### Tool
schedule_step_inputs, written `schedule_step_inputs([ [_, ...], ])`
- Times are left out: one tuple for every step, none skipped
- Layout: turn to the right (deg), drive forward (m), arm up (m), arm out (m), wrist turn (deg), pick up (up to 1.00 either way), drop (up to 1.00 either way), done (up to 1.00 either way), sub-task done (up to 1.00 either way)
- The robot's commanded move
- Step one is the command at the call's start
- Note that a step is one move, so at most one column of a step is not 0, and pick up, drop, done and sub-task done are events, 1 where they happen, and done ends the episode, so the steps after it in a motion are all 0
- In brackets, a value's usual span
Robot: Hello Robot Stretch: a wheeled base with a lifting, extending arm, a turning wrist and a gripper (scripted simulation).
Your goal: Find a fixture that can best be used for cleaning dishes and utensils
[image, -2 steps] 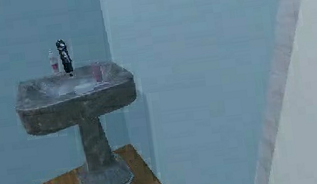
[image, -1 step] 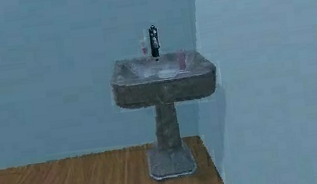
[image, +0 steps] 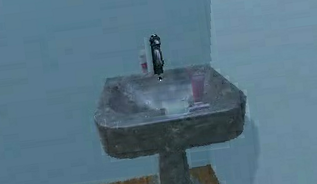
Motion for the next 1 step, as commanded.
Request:
schedule_step_inputs([
  [-45.0, 0.0, 0.0, 0.0, 0.0, 0.0, 0.0, 0.0, 0.0],
])
